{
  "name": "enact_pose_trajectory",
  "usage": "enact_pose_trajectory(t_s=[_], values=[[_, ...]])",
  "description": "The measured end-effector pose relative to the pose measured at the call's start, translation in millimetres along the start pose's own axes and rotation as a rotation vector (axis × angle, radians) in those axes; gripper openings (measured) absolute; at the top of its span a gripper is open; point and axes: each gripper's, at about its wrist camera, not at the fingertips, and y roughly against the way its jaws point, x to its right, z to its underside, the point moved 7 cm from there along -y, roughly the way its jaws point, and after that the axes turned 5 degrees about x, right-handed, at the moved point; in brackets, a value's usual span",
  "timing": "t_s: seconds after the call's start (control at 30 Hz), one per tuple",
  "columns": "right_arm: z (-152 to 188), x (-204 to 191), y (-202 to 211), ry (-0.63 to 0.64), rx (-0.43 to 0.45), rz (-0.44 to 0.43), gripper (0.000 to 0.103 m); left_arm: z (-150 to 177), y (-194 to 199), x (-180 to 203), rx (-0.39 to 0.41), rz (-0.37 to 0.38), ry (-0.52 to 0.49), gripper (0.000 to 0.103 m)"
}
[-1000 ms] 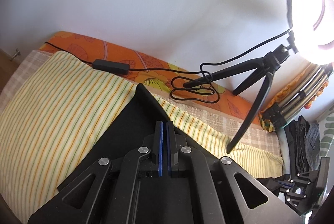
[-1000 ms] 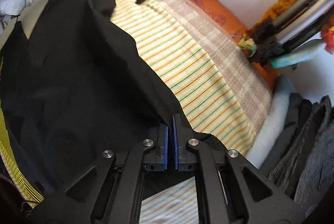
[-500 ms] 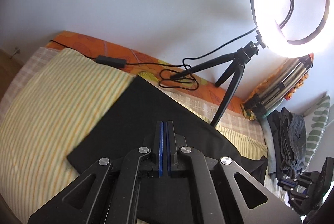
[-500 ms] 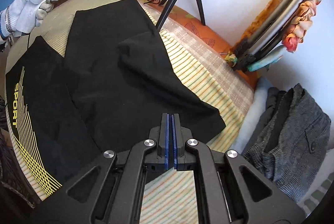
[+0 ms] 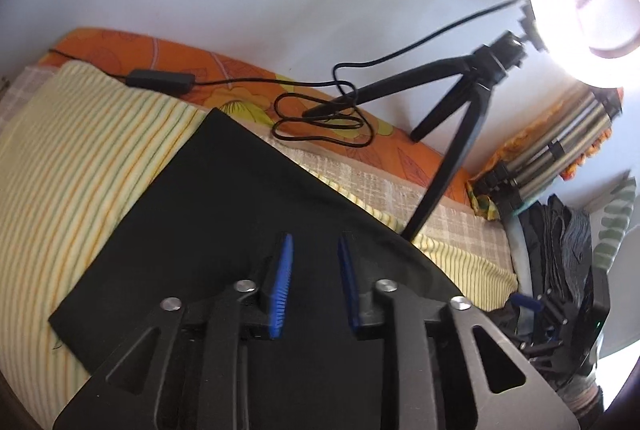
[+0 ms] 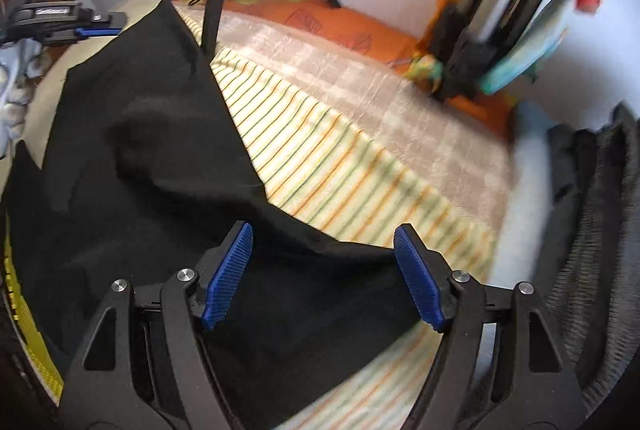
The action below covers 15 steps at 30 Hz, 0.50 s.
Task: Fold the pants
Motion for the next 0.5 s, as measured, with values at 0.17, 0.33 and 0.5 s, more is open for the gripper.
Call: enact_pose_trajectory(t_s=[0.17, 0.33, 0.5], values=[[10, -24, -2, 0.064, -0.012, -0.035, 0.007, -7, -15, -7, -0.027, 0.002, 0.064, 0.048], [11, -62, 54, 0.079, 0.178, -0.057, 0.006, -17, -23, -6, -0.024, 0.020, 0.116, 0.054], [34, -112, 66, 0.190, 0.173, -0.092, 0.006, -23, -25, -14, -0.026, 0.041, 0.196, 0.055]])
